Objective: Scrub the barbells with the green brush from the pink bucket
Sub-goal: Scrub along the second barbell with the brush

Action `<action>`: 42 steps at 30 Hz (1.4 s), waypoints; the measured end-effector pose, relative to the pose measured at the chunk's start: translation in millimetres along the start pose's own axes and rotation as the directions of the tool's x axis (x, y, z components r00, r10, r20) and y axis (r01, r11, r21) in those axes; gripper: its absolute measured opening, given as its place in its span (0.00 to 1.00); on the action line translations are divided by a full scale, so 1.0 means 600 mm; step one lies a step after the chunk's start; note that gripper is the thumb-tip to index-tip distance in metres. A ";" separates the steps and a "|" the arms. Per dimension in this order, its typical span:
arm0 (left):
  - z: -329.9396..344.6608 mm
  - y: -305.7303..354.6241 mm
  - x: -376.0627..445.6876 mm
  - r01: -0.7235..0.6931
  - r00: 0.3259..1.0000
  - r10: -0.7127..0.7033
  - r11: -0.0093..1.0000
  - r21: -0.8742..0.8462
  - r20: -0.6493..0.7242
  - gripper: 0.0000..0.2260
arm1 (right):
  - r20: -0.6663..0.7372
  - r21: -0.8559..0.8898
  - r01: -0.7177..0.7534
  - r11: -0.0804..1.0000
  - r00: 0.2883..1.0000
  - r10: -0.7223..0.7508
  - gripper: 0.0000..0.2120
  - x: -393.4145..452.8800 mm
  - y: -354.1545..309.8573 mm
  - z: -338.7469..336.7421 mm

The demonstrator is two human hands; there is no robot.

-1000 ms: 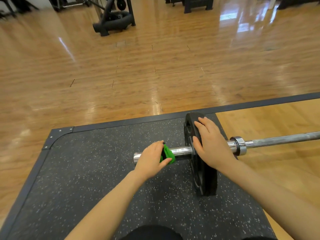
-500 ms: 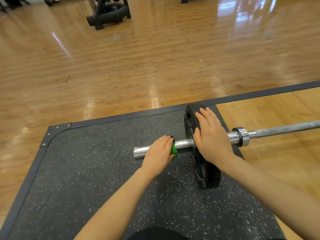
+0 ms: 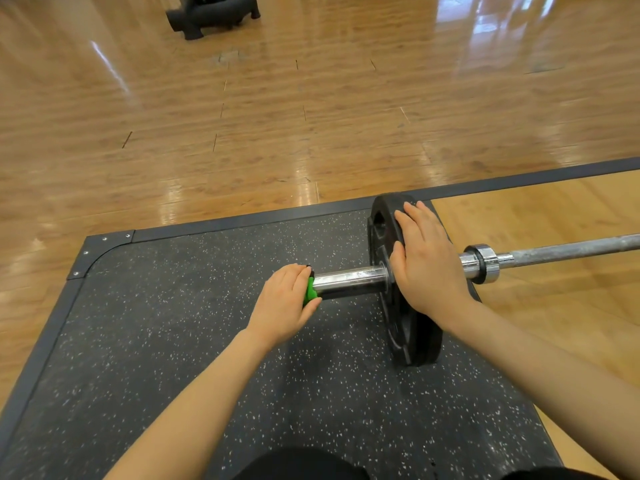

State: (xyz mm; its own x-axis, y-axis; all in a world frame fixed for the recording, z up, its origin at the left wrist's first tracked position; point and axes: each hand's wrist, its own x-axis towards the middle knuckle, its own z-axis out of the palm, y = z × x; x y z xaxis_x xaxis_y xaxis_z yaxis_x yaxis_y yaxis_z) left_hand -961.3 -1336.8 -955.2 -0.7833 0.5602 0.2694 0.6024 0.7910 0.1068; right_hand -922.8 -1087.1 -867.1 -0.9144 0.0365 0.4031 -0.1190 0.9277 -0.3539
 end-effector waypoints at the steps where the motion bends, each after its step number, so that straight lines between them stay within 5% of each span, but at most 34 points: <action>1: 0.003 0.005 0.009 -0.026 1.000 0.026 1.000 0.001 0.000 0.24 | -0.001 -0.004 0.001 1.000 1.000 -0.001 0.27 0.000 0.000 0.001; 9: 0.022 0.012 0.022 -0.104 0.994 0.104 0.995 0.011 -0.031 0.26 | 0.007 -0.002 0.000 1.000 1.000 0.000 0.27 0.000 0.003 0.001; 20: 0.007 -0.076 -0.050 0.021 0.998 -0.022 1.000 -0.010 -0.052 0.26 | -0.009 0.018 0.004 1.000 1.000 -0.004 0.27 -0.003 0.002 0.002; 31: 0.024 0.025 0.061 -0.232 0.971 0.227 0.971 0.054 0.079 0.27 | 0.001 -0.010 -0.004 1.000 1.000 0.004 0.28 0.003 0.002 0.002; 42: 0.004 -0.030 0.006 -0.097 0.995 0.097 0.995 -0.009 0.000 0.24 | 0.011 -0.008 0.011 1.000 1.000 -0.011 0.27 -0.005 0.001 -0.004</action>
State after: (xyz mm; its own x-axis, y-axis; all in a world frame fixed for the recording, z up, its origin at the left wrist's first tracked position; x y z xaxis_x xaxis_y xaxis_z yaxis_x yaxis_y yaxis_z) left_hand -975.5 -1348.2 -958.4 -0.7212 0.6343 0.2783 0.6769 0.7308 0.0885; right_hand -919.4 -1085.6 -866.6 -0.9172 0.0221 0.3979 -0.1261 0.9311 -0.3423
